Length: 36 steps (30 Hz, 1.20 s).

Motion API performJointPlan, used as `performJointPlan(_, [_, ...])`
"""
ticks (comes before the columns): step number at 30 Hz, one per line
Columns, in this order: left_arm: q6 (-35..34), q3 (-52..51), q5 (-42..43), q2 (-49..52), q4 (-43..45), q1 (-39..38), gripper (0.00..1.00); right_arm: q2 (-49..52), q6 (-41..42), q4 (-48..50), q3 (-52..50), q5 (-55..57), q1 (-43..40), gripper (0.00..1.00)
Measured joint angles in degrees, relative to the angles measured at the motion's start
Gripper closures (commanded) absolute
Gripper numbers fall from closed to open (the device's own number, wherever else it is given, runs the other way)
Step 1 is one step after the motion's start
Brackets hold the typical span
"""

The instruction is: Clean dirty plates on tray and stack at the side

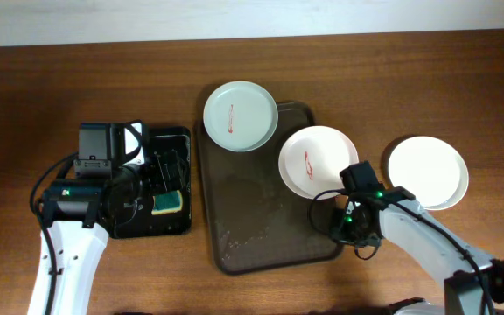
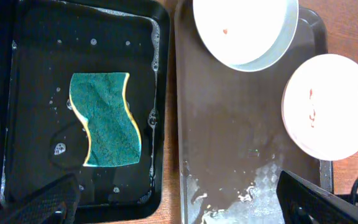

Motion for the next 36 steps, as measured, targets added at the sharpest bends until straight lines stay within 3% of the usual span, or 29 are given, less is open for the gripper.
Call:
performJointPlan(8, [0.0, 0.0, 0.0, 0.0, 0.0, 0.0, 0.00, -0.3, 6.8, -4.2, -0.4, -6.0, 0.3, 0.96])
performJointPlan(13, [0.0, 0.0, 0.0, 0.0, 0.0, 0.0, 0.01, -0.2, 4.9, -3.9, -0.5, -6.0, 0.3, 0.75])
performJointPlan(16, [0.0, 0.0, 0.0, 0.0, 0.0, 0.0, 0.01, -2.6, -0.5, -5.7, 1.1, -3.5, 0.3, 0.68])
performJointPlan(21, [0.0, 0.0, 0.0, 0.0, 0.0, 0.0, 0.00, -13.6, -1.5, -10.6, 8.1, -3.4, 8.5, 0.68])
performJointPlan(25, [0.0, 0.0, 0.0, 0.0, 0.0, 0.0, 0.00, -8.9, -8.0, -1.9, 8.0, -3.6, 24.5, 0.68])
performJointPlan(29, [0.0, 0.0, 0.0, 0.0, 0.0, 0.0, 0.00, 2.6, -17.8, 4.0, 8.0, 4.7, 36.9, 0.68])
performJointPlan(33, [0.0, 0.0, 0.0, 0.0, 0.0, 0.0, 0.00, 8.0, -21.7, 5.6, 8.0, 7.1, 37.9, 0.84])
performJointPlan(36, [0.0, 0.0, 0.0, 0.0, 0.0, 0.0, 0.00, 7.7, -24.0, 4.9, 8.7, 6.2, 38.1, 0.87])
